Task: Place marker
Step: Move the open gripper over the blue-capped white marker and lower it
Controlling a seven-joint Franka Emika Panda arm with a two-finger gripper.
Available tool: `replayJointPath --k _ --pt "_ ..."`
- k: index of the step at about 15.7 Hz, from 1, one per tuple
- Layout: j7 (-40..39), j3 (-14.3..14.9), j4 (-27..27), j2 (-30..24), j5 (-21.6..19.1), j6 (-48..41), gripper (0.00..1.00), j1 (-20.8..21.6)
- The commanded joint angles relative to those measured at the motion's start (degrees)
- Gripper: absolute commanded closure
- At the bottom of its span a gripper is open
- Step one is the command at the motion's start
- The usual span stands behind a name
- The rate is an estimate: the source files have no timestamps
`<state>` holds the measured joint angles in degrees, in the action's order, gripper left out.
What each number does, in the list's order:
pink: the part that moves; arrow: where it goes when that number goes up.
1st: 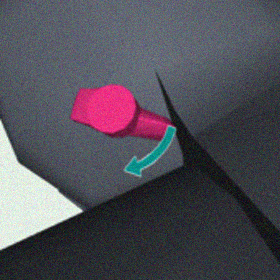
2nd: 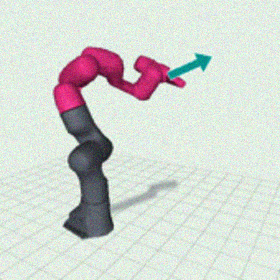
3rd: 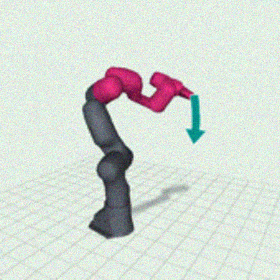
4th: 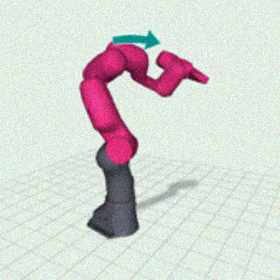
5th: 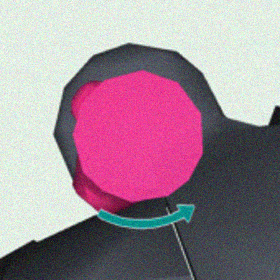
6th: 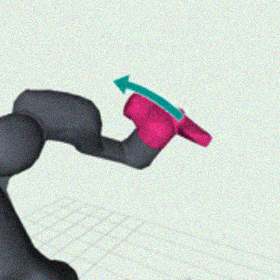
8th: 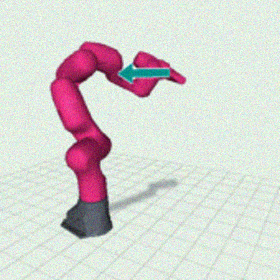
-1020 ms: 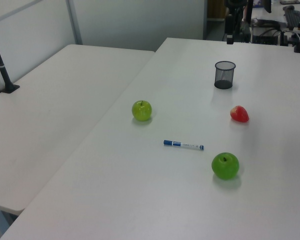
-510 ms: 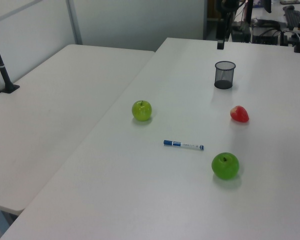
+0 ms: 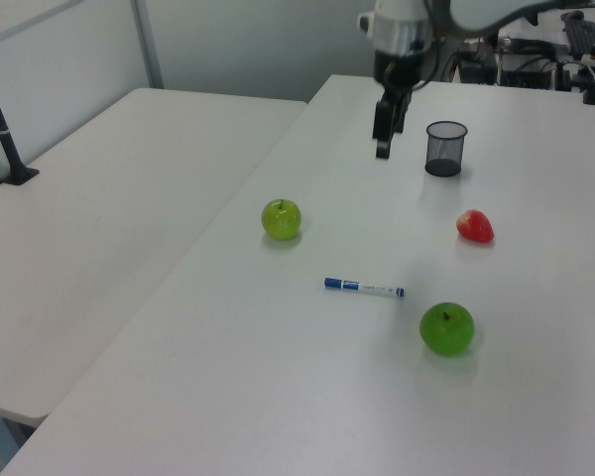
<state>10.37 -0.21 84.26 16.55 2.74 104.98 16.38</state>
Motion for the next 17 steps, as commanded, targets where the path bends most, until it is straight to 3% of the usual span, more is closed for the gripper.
replayJointPath --k 1,9,17 --pt "1.23 0.56 -1.46 6.03 0.51 4.43 0.0 2.95" --pt "1.14 0.56 -1.11 13.94 0.78 13.22 0.0 4.36" --pt "4.91 0.56 -1.02 18.43 2.27 18.85 0.0 5.94"
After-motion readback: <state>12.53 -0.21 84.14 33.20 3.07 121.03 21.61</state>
